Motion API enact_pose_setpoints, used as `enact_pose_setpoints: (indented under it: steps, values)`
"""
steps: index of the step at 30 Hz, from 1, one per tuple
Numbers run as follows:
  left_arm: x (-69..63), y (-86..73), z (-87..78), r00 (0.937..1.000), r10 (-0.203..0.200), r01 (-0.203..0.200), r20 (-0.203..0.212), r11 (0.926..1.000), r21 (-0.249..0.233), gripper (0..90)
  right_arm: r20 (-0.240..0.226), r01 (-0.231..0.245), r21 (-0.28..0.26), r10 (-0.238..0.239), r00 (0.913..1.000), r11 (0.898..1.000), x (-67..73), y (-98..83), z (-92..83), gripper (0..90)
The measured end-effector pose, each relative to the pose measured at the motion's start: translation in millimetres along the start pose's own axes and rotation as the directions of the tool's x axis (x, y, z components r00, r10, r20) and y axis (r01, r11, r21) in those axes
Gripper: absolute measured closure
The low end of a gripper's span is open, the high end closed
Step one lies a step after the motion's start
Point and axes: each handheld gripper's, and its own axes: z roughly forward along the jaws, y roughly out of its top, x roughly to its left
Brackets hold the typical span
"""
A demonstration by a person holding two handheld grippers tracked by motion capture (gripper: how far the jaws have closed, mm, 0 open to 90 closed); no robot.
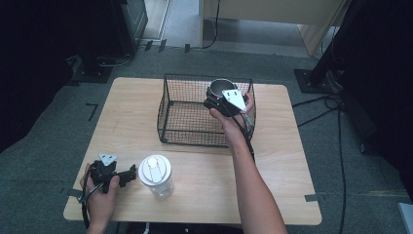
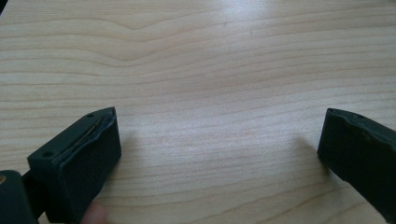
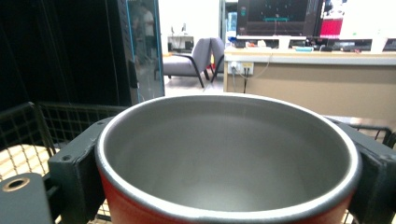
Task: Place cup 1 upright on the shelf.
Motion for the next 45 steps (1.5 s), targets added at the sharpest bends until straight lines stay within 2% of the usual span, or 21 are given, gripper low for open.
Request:
enact_pose_setpoints:
  steps: [10, 13, 18, 29, 32, 38, 41, 45]
  values:
    - [0.0, -0.1, 0.0, 1.0, -0.001, 0.001, 0.0, 1.0, 0.0, 0.0, 0.007, 0.012, 0.082, -0.012, 0.9999, 0.997, -1.3, -15.9, 12.2, 6.8]
    - [0.0, -0.1, 0.0, 1.0, 0.0, 0.0, 0.0, 1.0, 0.0, 0.0, 0.006, -0.014, 0.101, 0.013, 0.9999, 0.995, -3.4, -18.0, 13.8, 6.8]
    - [0.0, -0.1, 0.0, 1.0, 0.0, 0.0, 0.0, 1.0, 0.0, 0.0, 0.005, 0.007, 0.157, -0.007, 1.0, 0.988, -3.6, -20.6, 17.7, 6.7]
    - [-0.1, -0.2, 0.0, 1.0, -0.001, 0.001, -0.001, 1.0, -0.001, 0.0, 0.011, -0.001, 0.242, -0.002, 0.9999, 0.97, -4.0, -23.8, 25.0, 6.3]
    - [-0.1, -0.3, 0.0, 1.0, -0.001, 0.001, -0.001, 1.0, 0.0, 0.0, 0.018, 0.006, 0.244, -0.01, 0.9998, 0.97, -3.3, -23.7, 25.4, 6.3]
    - [-0.1, -0.3, 0.0, 1.0, -0.001, 0.001, -0.001, 1.0, 0.0, 0.0, 0.004, 0.02, 0.251, -0.022, 0.9998, 0.968, -3.0, -23.0, 26.3, 5.7]
    - [-0.2, -0.4, 0.0, 1.0, -0.001, 0.001, -0.001, 1.0, -0.001, 0.0, 0.001, 0.014, 0.243, -0.014, 0.9999, 0.97, -4.3, -22.0, 26.2, 2.2]
    - [-1.0, -1.1, -0.7, 1.0, 0.003, -0.003, 0.004, 1.0, -0.002, 0.0, -0.007, 0.055, 0.234, -0.055, 0.9985, 0.971, -1.0, -20.3, 24.6, 0.0]
